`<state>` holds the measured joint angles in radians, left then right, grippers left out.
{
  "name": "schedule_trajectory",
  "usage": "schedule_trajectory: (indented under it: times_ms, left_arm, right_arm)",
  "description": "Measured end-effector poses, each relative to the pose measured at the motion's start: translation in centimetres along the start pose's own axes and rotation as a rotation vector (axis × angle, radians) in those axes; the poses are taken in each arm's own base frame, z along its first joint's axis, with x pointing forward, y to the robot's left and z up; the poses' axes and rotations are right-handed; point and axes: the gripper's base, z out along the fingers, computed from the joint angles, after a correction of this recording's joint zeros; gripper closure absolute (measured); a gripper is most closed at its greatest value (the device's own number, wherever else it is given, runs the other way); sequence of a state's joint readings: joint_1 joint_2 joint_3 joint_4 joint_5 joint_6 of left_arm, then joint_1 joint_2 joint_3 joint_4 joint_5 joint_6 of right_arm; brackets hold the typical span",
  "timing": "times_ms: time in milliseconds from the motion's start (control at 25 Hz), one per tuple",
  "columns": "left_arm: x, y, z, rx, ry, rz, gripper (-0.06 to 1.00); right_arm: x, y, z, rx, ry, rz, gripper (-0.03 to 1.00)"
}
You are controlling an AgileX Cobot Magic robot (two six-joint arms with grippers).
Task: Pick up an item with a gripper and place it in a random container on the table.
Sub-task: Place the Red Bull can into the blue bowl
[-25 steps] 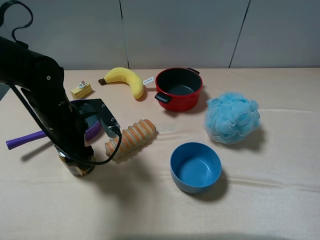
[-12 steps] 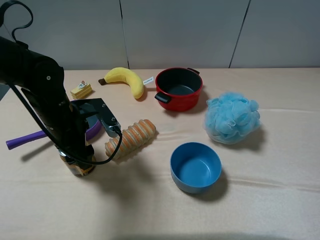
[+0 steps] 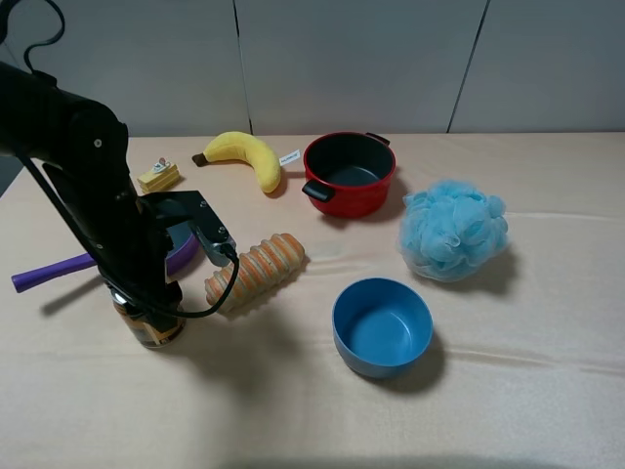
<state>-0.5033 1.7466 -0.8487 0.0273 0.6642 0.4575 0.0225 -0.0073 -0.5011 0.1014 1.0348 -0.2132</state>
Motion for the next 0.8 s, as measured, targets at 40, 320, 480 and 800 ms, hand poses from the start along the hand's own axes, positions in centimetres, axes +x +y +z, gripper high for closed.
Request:
schedule_trajectory:
  times_ms: [40, 320, 480, 800]
  left_arm:
    - [0.0, 0.0, -0.3, 0.010, 0.018, 0.000, 0.26]
    - [-1.0, 0.3, -3.0, 0.050, 0.101, -0.006, 0.26]
    - [-2.1, 0.0, -4.9, 0.052, 0.113, -0.013, 0.26]
    - [-5.0, -1.7, -8.4, 0.016, 0.053, 0.005, 0.26]
  right_arm:
    - [0.0, 0.0, 0.0, 0.000, 0.000, 0.000, 0.27]
    - [0.0, 0.0, 0.0, 0.000, 0.000, 0.000, 0.27]
    - [0.0, 0.0, 0.0, 0.000, 0.000, 0.000, 0.27]
    - [0.0, 0.0, 0.0, 0.000, 0.000, 0.000, 0.27]
